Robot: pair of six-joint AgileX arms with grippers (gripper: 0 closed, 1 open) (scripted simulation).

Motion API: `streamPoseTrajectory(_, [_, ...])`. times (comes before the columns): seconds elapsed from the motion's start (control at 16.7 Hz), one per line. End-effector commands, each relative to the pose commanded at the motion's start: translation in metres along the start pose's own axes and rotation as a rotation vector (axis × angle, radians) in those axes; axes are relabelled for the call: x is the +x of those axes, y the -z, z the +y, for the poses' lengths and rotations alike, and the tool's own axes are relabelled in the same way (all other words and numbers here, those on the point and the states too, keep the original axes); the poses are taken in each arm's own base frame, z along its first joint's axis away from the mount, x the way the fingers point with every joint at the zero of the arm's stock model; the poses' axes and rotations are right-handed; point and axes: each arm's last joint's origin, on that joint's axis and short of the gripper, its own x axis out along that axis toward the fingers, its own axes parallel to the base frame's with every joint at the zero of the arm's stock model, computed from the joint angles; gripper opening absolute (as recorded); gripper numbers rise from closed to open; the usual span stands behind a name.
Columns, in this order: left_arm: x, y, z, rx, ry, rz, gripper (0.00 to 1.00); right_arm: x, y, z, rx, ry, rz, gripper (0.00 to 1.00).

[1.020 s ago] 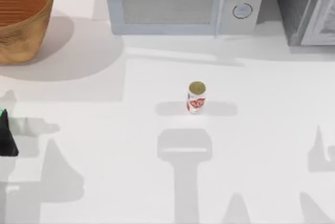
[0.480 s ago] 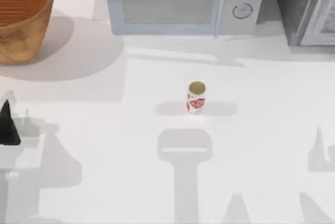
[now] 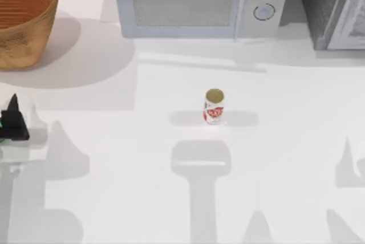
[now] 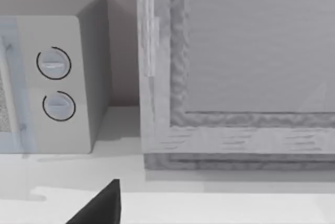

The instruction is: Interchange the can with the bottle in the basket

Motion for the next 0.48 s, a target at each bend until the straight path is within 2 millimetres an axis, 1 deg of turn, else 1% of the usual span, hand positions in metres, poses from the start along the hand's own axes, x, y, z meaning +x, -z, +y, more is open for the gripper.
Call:
streamPoseTrajectory(0.06, [0.0000,0.0000,0.0000,0.000,0.000,0.000,1.00,0.0000,0.0000,0.0000,0.000,0.000,0.000,1.00])
streamPoseTrajectory(0.48, [0.0000,0.0000,0.0000,0.000,0.000,0.000,0.47,0.0000,0.0000,0.0000,0.000,0.000,0.000,1.00])
